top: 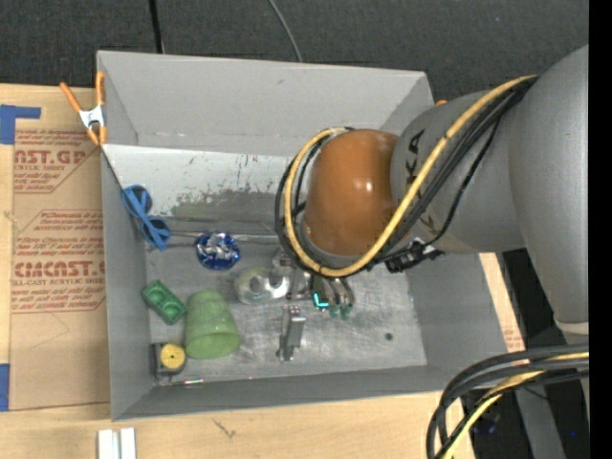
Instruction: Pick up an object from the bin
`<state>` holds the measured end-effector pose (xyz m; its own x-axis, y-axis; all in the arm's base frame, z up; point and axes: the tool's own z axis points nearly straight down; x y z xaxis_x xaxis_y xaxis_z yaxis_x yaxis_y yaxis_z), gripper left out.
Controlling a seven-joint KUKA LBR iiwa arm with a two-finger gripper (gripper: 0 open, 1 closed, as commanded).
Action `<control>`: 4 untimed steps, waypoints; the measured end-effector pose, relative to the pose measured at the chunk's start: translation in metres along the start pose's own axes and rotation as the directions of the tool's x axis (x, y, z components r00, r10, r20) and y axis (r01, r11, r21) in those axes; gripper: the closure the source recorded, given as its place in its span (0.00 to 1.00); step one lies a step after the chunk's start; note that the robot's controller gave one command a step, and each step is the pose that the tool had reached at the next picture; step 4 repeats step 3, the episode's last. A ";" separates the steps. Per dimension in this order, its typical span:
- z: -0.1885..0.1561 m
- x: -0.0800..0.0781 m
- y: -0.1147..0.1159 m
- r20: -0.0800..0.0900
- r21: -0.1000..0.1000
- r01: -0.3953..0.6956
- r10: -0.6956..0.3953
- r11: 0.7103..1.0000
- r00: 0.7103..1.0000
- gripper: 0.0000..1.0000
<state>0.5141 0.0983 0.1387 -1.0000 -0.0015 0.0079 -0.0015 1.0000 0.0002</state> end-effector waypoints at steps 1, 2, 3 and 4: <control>0.068 -0.059 -0.007 0.020 -0.004 -0.007 0.007 1.000 1.000 0.00; 0.064 -0.060 -0.006 0.026 -0.005 -0.008 0.008 1.000 1.000 1.00; -0.148 -0.023 0.030 0.019 -0.001 0.100 -0.100 0.995 0.995 1.00; -0.148 -0.023 0.030 0.019 -0.001 0.100 -0.100 0.995 0.995 1.00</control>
Offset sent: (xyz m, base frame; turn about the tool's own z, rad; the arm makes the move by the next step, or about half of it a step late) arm 0.0546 -0.0086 -0.0686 0.0083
